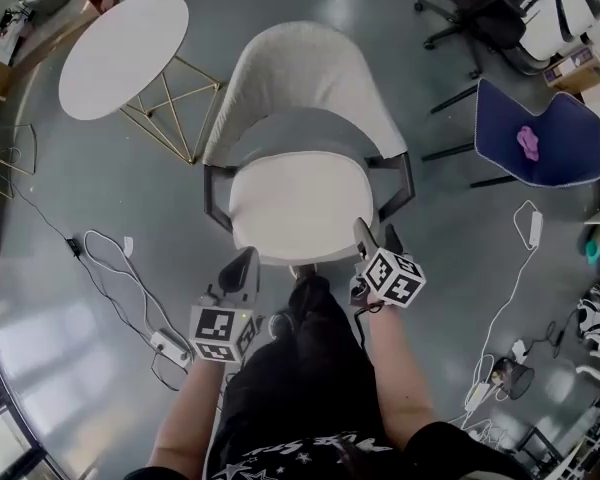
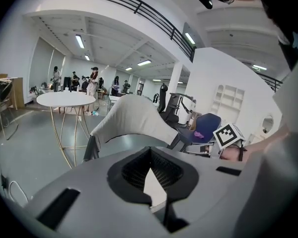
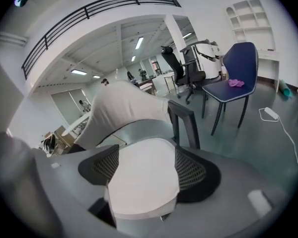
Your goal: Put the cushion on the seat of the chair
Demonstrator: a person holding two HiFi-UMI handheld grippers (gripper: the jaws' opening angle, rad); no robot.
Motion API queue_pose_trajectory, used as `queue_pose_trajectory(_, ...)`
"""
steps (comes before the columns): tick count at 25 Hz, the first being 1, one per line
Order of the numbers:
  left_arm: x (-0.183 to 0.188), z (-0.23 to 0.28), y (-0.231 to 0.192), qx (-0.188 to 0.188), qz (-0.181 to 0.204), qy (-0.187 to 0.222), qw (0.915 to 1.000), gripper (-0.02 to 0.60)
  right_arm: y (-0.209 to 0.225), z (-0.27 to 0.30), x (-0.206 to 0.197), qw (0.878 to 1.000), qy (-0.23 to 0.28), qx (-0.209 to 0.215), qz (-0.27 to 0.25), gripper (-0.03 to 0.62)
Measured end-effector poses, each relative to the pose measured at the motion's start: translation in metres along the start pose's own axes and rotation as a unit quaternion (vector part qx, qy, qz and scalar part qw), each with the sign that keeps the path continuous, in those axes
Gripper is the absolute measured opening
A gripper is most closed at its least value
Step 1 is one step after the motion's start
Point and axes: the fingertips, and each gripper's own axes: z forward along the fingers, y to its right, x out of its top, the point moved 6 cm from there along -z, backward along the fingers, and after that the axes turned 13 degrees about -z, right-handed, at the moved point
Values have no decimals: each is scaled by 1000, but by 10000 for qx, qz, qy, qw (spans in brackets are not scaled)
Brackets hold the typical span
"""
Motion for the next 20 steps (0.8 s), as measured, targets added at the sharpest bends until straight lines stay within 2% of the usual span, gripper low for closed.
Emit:
queue_pose_trajectory(6, 10, -48, 16, -74, 61, 400, 9992, 8, -36, -50, 17, 9974, 355, 599, -172, 204)
queue_pose_trajectory(8, 14, -65, 19, -60, 25, 520, 9986, 8, -47, -70, 18, 9964, 390, 693, -304, 178)
queue_pose_trajectory(12, 12, -95, 29, -123, -65, 679, 9976, 8, -58, -121, 15, 9938, 490, 600, -797, 87)
queue_pose_trajectory(14, 12, -104, 33, -192, -48, 721, 9972, 8, -57, -143, 13, 9932, 576, 483, -884, 41)
queue_pose_trajectory(20, 0, -117, 47, -380, 100, 631, 9972, 8, -39, -195, -5, 9957, 539, 254, -714, 3)
